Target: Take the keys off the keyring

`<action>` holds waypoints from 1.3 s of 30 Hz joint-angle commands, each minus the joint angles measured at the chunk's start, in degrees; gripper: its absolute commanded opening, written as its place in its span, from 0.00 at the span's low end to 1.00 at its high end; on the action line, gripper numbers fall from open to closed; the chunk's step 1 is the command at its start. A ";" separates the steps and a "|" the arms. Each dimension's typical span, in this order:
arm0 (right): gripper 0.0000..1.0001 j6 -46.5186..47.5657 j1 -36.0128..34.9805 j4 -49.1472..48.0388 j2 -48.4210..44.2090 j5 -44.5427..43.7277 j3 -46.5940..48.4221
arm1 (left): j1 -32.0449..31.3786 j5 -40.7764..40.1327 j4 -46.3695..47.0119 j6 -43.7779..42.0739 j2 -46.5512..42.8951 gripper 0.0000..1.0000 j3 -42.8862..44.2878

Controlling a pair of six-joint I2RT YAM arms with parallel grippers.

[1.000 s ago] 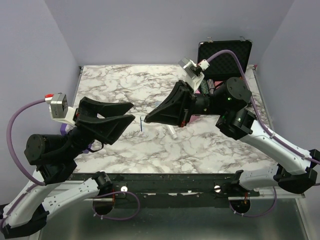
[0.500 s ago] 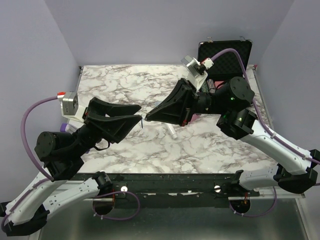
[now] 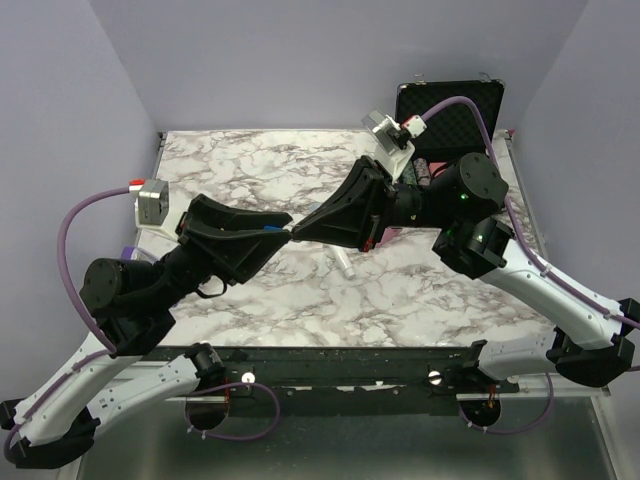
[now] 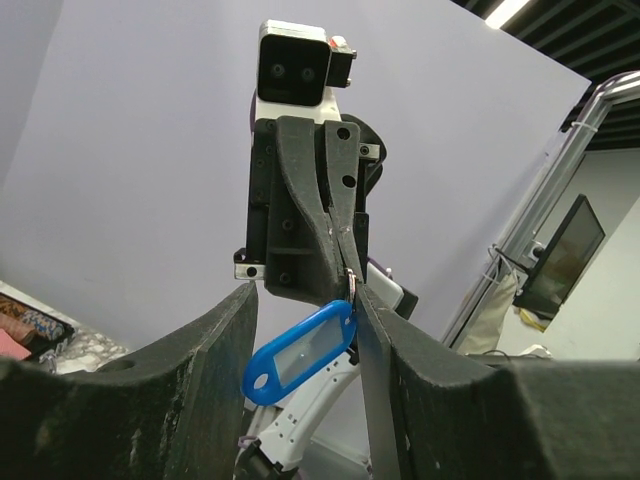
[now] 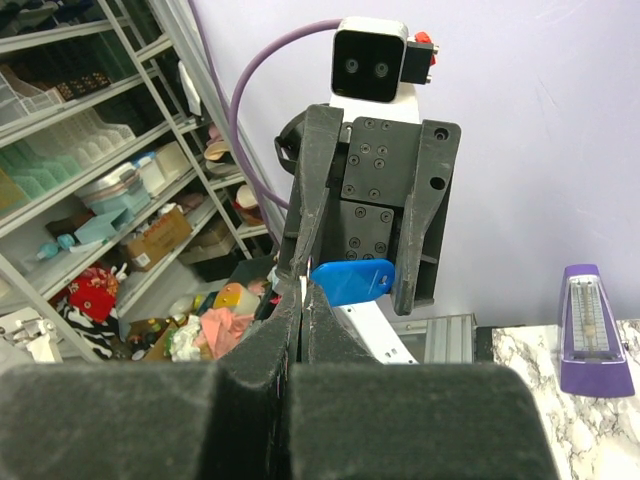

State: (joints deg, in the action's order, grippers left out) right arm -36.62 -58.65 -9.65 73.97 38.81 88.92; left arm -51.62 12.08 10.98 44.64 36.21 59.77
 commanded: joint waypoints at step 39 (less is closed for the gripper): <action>0.01 0.15 0.03 -0.46 0.56 0.22 0.28 | -0.42 2.51 -9.48 -5.27 1.85 0.00 7.02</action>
State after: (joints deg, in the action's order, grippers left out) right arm -36.58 -58.52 -9.45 74.17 38.76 88.90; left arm -51.79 13.23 4.29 40.34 36.73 64.71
